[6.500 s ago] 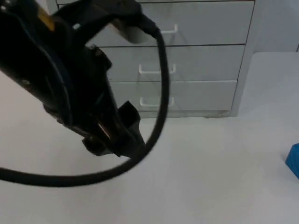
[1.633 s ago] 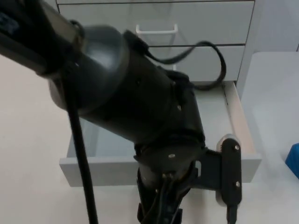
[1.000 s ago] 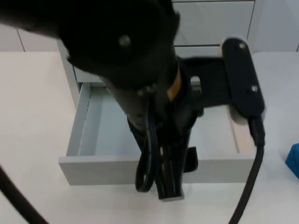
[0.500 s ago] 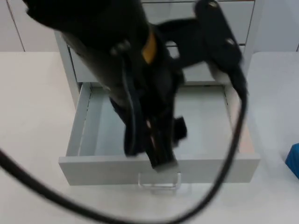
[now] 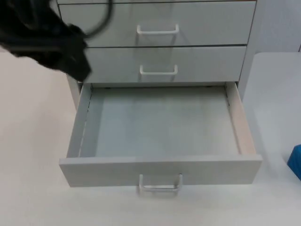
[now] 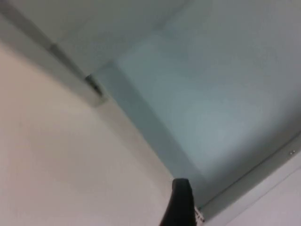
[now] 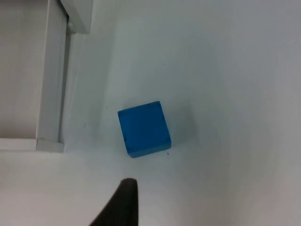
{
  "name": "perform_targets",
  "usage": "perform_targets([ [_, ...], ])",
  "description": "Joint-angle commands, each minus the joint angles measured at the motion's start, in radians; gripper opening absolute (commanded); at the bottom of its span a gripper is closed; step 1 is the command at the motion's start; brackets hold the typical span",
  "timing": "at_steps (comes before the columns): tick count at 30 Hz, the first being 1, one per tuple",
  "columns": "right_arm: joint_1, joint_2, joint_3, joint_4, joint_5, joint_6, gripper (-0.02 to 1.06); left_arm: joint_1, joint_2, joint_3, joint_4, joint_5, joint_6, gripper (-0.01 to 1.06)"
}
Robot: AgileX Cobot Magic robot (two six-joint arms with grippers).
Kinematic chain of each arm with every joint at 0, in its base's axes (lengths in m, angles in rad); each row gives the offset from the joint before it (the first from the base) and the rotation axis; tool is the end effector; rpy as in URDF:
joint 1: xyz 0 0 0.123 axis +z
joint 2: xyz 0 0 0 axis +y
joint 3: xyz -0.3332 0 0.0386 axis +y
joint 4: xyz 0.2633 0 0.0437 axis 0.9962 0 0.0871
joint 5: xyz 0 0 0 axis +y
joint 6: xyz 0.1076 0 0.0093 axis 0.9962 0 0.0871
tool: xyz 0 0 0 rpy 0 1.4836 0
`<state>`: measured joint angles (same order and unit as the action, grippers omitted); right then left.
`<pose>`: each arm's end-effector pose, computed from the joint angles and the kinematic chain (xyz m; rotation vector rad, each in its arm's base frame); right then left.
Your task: Open the drawer with the left hand, place the block into the drawer with the right hand, then close the drawer with the left hand.
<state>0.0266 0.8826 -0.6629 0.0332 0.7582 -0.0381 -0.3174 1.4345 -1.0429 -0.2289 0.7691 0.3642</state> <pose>0.1524 0.0065 0.3061 -0.0599 2.4605 0.0336 0.2845 -0.1114 0.3052 0.7236 2.5298 -0.2494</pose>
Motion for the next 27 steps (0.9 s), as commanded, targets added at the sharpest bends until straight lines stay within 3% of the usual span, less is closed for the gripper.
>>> perform_targets([
  [1, -0.006, -0.004, -0.004, -0.001, -0.004, 0.000, 1.05, 0.077, -0.039, 0.002, -0.078, 0.050, 0.000, 0.66],
  [6, -0.006, -0.004, -0.004, -0.001, -0.004, 0.000, 1.05, 0.206, -0.100, 0.002, -0.099, 0.115, -0.025, 0.66],
  [12, -0.006, -0.004, -0.004, -0.001, -0.004, 0.000, 1.05, 0.323, -0.224, 0.093, -0.097, 0.112, -0.031, 0.66],
  [21, -0.006, -0.004, -0.004, 0.003, -0.004, 0.000, 1.05, 0.424, -0.380, 0.269, -0.094, 0.111, -0.036, 0.66],
  [27, -0.006, -0.004, -0.004, 0.003, 0.006, 0.011, 1.05, 0.436, -0.453, 0.373, -0.073, 0.092, -0.036, 0.66],
])
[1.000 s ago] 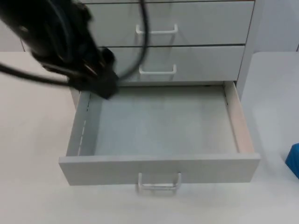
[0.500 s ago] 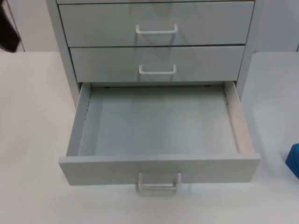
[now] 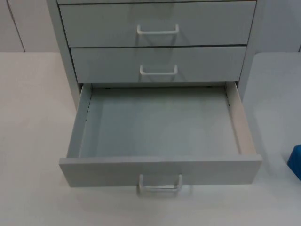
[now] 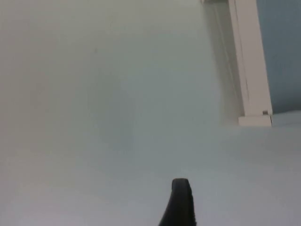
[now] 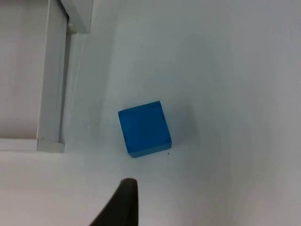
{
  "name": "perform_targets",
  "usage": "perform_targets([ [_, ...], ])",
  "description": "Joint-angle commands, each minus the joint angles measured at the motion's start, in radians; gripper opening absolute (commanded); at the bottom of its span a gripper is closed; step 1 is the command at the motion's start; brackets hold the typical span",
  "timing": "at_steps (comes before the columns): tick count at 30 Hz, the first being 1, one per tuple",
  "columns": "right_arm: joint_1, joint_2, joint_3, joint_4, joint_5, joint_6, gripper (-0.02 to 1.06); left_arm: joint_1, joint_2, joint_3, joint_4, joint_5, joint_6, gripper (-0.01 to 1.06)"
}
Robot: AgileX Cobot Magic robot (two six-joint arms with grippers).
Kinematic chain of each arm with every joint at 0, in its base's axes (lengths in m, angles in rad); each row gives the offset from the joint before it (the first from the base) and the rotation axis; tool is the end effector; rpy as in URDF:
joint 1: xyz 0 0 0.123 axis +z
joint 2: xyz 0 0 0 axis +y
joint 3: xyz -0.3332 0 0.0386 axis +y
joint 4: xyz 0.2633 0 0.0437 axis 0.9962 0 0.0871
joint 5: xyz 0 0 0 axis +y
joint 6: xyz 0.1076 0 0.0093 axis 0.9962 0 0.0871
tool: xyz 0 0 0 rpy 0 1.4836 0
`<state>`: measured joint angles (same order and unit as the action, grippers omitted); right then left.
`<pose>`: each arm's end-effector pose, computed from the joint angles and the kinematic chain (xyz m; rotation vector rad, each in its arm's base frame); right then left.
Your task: Open the drawer with the left hand, place the block into the drawer with the right hand, then close the drawer with the left hand.
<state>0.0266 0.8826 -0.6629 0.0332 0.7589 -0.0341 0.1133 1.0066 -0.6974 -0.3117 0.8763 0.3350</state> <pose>0.1523 0.0065 0.3061 -0.0550 2.4613 0.0353 0.1703 -0.0063 0.2944 0.1031 2.6110 -0.2288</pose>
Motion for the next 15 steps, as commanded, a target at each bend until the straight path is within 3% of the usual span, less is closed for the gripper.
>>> perform_targets([
  [1, -0.006, -0.004, -0.004, 0.003, 0.009, 0.007, 1.05, 0.005, -0.033, 0.041, 0.015, -0.018, -0.007, 0.66],
  [15, -0.002, 0.017, -0.005, -0.004, 0.061, -0.010, 1.05, 0.005, -0.058, 0.064, 0.023, -0.044, -0.007, 0.66],
])
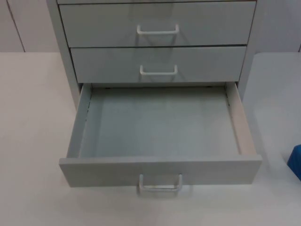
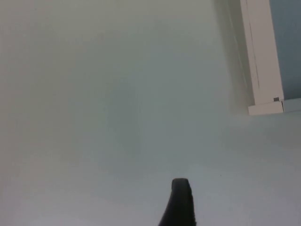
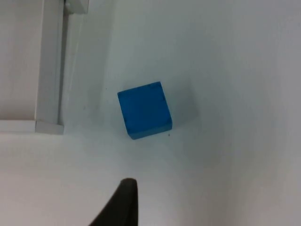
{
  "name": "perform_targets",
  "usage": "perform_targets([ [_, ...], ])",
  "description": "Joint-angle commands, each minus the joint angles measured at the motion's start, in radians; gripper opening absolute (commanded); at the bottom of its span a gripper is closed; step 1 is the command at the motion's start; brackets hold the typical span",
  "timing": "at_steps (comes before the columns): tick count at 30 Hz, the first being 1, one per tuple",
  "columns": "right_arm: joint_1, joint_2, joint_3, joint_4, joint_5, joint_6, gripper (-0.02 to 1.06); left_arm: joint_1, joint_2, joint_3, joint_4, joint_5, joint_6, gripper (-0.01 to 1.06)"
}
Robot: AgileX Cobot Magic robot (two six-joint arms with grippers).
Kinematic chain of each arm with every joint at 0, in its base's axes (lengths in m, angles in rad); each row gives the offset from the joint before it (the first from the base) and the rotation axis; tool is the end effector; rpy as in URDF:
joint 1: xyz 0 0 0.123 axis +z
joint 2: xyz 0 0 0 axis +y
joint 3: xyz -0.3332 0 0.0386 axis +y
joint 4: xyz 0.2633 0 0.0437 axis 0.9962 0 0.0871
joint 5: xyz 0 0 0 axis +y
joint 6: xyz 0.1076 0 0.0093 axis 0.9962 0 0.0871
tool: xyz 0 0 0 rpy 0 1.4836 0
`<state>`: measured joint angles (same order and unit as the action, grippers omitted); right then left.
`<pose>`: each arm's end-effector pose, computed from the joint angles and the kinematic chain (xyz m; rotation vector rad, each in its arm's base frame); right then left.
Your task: Open the drawer with the left hand, place the block into the drawer with the right hand, then close the drawer with the left hand.
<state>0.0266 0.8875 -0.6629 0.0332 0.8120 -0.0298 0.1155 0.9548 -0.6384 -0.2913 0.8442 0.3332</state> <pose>0.1487 0.0066 0.3019 -0.0520 2.5194 0.0383 0.1567 -0.0052 0.2852 0.1021 2.5937 -0.1930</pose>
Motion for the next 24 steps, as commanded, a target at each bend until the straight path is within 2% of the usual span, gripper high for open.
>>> perform_targets([
  [1, -0.002, 0.031, -0.005, -0.001, 0.016, -0.016, 1.05, 0.003, -0.006, 0.005, 0.004, -0.012, -0.005, 0.67],
  [3, -0.002, 0.069, -0.005, -0.001, 0.020, -0.016, 1.05, 0.003, -0.006, 0.005, 0.001, -0.012, -0.005, 0.70],
  [6, -0.002, 0.157, -0.009, -0.001, 0.023, -0.016, 1.05, 0.003, -0.006, 0.005, -0.001, -0.012, -0.005, 0.89],
  [7, -0.002, 0.157, -0.009, -0.001, 0.023, -0.016, 1.05, 0.003, -0.006, 0.005, -0.001, -0.012, -0.005, 0.89],
  [9, -0.002, 0.218, -0.048, 0.015, 0.054, -0.016, 1.05, 0.003, -0.006, 0.005, -0.001, -0.012, -0.005, 1.03],
  [10, -0.002, 0.251, -0.069, 0.033, 0.070, -0.026, 1.05, 0.003, -0.006, 0.005, -0.001, -0.012, -0.005, 1.05],
  [14, 0.008, 0.335, -0.132, 0.046, 0.088, -0.040, 1.05, 0.003, -0.006, 0.005, -0.001, -0.012, -0.001, 1.05],
  [18, 0.108, 0.441, -0.187, 0.018, 0.041, -0.031, 1.05, 0.003, -0.006, 0.005, 0.005, -0.016, 0.000, 1.05],
  [19, 0.108, 0.441, -0.187, 0.018, 0.041, -0.031, 1.05, 0.003, -0.006, 0.005, 0.005, -0.016, 0.000, 1.05],
  [21, 0.168, 0.503, -0.205, -0.002, -0.008, -0.007, 1.05, 0.003, -0.006, 0.005, 0.005, -0.016, 0.002, 1.05],
  [23, 0.220, 0.564, -0.219, -0.087, -0.040, 0.094, 1.05, 0.003, -0.006, 0.005, 0.010, -0.016, 0.002, 1.05],
  [24, 0.220, 0.564, -0.219, -0.087, -0.040, 0.094, 1.05, 0.003, -0.006, 0.005, 0.010, -0.016, 0.002, 1.05],
])
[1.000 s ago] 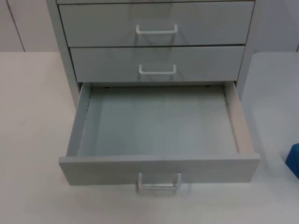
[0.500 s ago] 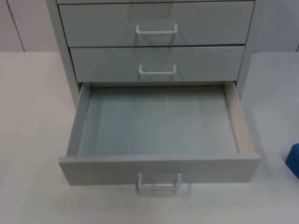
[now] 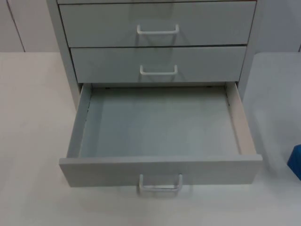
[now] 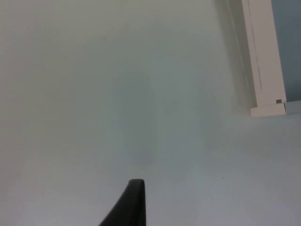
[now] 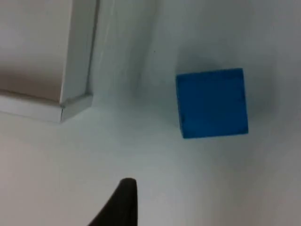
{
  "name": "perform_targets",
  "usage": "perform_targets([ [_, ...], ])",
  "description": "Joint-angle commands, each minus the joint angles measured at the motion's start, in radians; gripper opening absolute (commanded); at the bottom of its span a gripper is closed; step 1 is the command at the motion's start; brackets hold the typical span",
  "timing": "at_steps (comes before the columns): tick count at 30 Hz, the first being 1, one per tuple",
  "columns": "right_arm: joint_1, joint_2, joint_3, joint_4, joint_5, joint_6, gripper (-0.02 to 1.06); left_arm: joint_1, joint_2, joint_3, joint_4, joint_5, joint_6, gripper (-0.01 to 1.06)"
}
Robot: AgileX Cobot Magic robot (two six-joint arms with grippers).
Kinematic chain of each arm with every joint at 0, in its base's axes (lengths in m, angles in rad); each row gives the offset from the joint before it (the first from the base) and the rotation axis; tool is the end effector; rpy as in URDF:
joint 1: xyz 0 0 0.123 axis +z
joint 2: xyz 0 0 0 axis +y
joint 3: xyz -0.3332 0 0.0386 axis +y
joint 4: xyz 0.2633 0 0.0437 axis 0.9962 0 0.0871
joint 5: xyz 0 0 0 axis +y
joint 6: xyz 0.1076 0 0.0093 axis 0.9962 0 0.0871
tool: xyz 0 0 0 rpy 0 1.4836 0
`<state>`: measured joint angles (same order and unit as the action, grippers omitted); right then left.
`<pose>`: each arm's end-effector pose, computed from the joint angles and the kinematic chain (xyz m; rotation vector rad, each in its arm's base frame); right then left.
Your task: Open the drawer with the left hand, place the block into the drawer with the right hand, then close the drawer with the left hand.
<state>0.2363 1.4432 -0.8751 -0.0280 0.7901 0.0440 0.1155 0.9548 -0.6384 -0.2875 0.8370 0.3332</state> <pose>0.2661 0.0619 0.2504 -0.2964 2.8260 0.0278 0.1573 -0.0047 0.2855 0.1029 2.5880 -0.1856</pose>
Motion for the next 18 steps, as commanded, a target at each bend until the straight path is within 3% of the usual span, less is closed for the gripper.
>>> perform_targets([
  [1, 0.027, 0.041, -0.012, -0.070, -0.020, 0.076, 1.05, 0.003, -0.006, 0.005, 0.006, -0.009, 0.002, 1.05],
  [4, 0.056, 0.126, -0.013, -0.161, -0.046, 0.161, 1.05, 0.003, -0.006, 0.005, 0.005, -0.013, 0.002, 1.05],
  [18, 0.054, 0.342, -0.013, -0.153, -0.245, 0.169, 1.05, 0.003, -0.006, 0.005, 0.005, -0.015, 0.002, 1.05],
])
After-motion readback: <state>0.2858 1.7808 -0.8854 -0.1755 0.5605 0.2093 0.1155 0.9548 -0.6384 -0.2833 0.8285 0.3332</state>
